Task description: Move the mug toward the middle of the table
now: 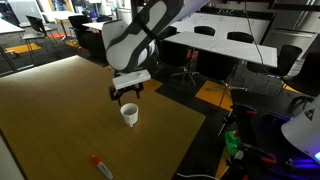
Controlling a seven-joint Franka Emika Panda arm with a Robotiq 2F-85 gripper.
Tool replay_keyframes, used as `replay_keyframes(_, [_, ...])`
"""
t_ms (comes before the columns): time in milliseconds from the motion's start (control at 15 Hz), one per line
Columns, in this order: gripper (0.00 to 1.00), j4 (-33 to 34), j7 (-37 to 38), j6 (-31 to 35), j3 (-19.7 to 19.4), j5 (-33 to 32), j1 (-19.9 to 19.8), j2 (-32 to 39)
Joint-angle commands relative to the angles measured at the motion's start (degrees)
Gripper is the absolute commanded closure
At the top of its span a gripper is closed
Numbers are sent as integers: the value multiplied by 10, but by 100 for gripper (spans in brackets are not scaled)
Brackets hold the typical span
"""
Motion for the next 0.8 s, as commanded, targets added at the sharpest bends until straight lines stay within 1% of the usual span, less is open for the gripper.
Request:
replay_keyframes(0, [0,-112,-37,-2,14,10,-10,-97])
replay_keyframes(200, [0,-167,-56,-3,15,6,-8,-142])
replay_keyframes(267, [0,-104,-34,-1,6,1,-3,-89])
replay_keyframes(333, [0,-114,-35,-1,6,1,-3,-97])
replay_keyframes(733, [0,-109,-35,-1,6,1,-2,-89])
